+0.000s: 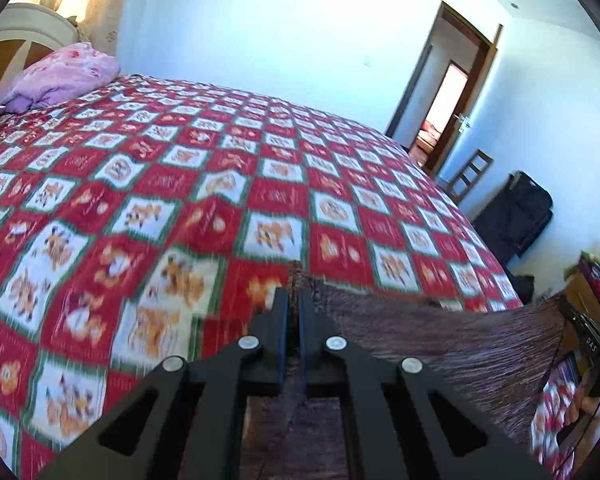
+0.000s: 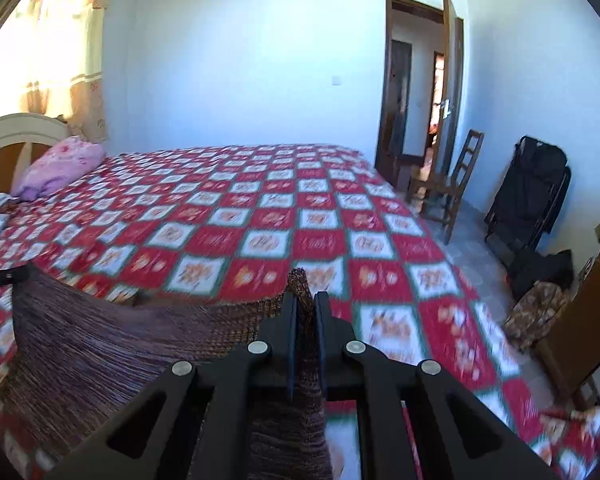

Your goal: Fold small clothes

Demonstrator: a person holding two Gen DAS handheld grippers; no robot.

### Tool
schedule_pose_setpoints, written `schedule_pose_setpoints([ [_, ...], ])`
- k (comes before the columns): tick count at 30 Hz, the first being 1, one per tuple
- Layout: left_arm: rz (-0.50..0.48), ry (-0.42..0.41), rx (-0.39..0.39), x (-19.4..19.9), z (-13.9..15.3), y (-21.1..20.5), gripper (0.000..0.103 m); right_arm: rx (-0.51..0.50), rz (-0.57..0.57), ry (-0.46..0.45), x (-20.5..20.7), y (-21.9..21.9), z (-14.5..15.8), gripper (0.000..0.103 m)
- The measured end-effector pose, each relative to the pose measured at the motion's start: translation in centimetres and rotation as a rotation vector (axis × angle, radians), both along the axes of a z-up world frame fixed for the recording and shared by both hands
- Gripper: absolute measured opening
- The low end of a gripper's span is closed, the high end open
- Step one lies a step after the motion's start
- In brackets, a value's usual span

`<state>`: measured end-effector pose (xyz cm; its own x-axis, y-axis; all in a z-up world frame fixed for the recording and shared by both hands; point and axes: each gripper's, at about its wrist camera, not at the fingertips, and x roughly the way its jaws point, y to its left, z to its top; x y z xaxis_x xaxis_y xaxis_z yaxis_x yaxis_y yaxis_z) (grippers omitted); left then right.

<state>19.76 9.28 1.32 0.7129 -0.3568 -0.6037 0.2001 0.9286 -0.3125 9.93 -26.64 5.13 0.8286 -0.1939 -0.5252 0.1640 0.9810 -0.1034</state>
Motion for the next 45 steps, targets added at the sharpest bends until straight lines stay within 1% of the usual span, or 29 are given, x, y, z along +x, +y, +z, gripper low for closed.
schedule_pose_setpoints([
  [2, 0.024, 0.001, 0.013, 1.7, -0.7, -0.5, 0.005, -0.002, -0.021, -0.001, 2.1, -0.4, -0.7, 0.008],
  [4, 0.044, 0.018, 0.051, 3.1, -2.2, -1.1, 0.005, 0.003, -0.027, 0.03, 4.5, -0.7, -2.7, 0.008],
  [7, 0.082, 0.095, 0.13, 4.7, -6.0, -2.1, 0.005, -0.003, -0.033, 0.109, 7.0, -0.9, -7.6, 0.008],
  [9, 0.102, 0.149, 0.185, 5.2, -8.3, -2.5, 0.007, 0.03, -0.034, 0.218, 8.3, -1.4, -10.6, 0.008],
  [10, 0.105, 0.17, 0.176, 5.4, -8.9, -2.4, 0.007, 0.061, -0.04, 0.264, 8.9, -1.9, -11.3, 0.008],
  [11, 0.116, 0.157, 0.155, 5.3, -8.5, -2.0, 0.01, 0.091, -0.037, 0.269, 9.1, -2.4, -11.3, 0.009],
  [13, 0.123, 0.171, 0.167, 5.4, -8.5, -2.0, 0.015, 0.149, -0.036, 0.267, 9.2, -3.3, -11.2, 0.014],
  [15, 0.12, 0.175, 0.159, 5.4, -8.5, -1.8, 0.016, 0.212, -0.036, 0.268, 9.1, -4.2, -11.2, 0.015],
  [16, 0.114, 0.178, 0.14, 5.1, -8.2, -1.4, 0.019, 0.239, -0.05, 0.246, 8.5, -4.7, -10.6, 0.015],
  [18, 0.11, 0.183, 0.109, 4.3, -7.6, -0.7, 0.023, 0.265, -0.124, 0.137, 6.2, -5.9, -8.6, 0.015],
  [20, 0.112, 0.173, 0.089, 2.3, -6.7, 0.5, 0.039, 0.297, -0.179, 0.038, 2.3, -6.9, -6.3, 0.016],
  [21, 0.103, 0.162, 0.095, 1.0, -6.3, 0.7, 0.041, 0.31, -0.17, 0.03, 1.1, -7.1, -5.9, 0.016],
  [23, 0.068, 0.128, 0.113, -1.8, -5.6, 0.7, 0.049, 0.326, -0.132, 0.059, -2.0, -7.0, -5.7, 0.016],
  [24, 0.052, 0.121, 0.116, -2.9, -5.5, 0.7, 0.05, 0.327, -0.119, 0.085, -3.6, -6.9, -6.1, 0.016],
  [26, 0.021, 0.101, 0.117, -5.4, -5.5, 0.7, 0.058, 0.33, -0.102, 0.129, -6.9, -6.4, -7.2, 0.016],
  [27, 0.015, 0.095, 0.119, -6.5, -5.7, 0.6, 0.059, 0.335, -0.09, 0.157, -8.7, -5.8, -8.1, 0.016],
  [30, 0.016, 0.095, 0.124, -9.1, -6.5, 0.3, 0.06, 0.343, -0.091, 0.193, -11.3, -4.7, -9.8, 0.016],
  [31, 0.014, 0.106, 0.115, -9.5, -6.9, 0.1, 0.06, 0.361, -0.088, 0.199, -11.9, -4.3, -10.5, 0.022],
  [32, 0.01, 0.125, 0.118, -10.0, -7.6, -0.3, 0.06, 0.381, -0.09, 0.206, -12.3, -4.0, -11.1, 0.035],
  [33, 0.017, 0.134, 0.14, -10.2, -8.0, -0.6, 0.06, 0.391, -0.095, 0.212, -12.5, -3.7, -11.6, 0.04],
  [34, 0.038, 0.127, 0.179, -10.6, -8.4, -0.9, 0.06, 0.386, -0.096, 0.201, -13.0, -3.3, -11.8, 0.045],
  [36, 0.048, 0.105, 0.227, -11.3, -8.6, -1.1, 0.06, 0.309, -0.087, 0.198, -13.2, -1.8, -11.8, 0.045],
  [37, 0.05, 0.092, 0.235, -11.6, -8.7, -1.2, 0.06, 0.254, -0.086, 0.217, -13.1, -1.0, -11.8, 0.042],
  [38, 0.056, 0.084, 0.235, -11.8, -8.9, -1.1, 0.06, 0.204, -0.093, 0.226, -13.2, -0.3, -12.0, 0.03],
  [39, 0.056, 0.079, 0.229, -12.0, -9.0, -0.8, 0.06, 0.181, -0.087, 0.229, -13.2, 0.1, -12.1, 0.026],
  [40, 0.055, 0.076, 0.221, -12.1, -9.0, -0.6, 0.058, 0.15, -0.077, 0.229, -13.3, 0.6, -12.2, 0.02],
  [41, 0.059, 0.075, 0.217, -12.0, -9.0, -0.4, 0.053, 0.104, -0.068, 0.231, -13.5, 1.0, -12.2, 0.015],
  [43, 0.059, 0.073, 0.227, -12.3, -9.0, -0.1, 0.046, 0.014, -0.045, 0.246, -13.9, 1.7, -12.3, 0.011],
  [45, 0.055, 0.069, 0.23, -12.6, -9.1, 0.4, 0.045, -0.006, -0.04, 0.257, -14.5, 1.4, -12.4, 0.01],
])
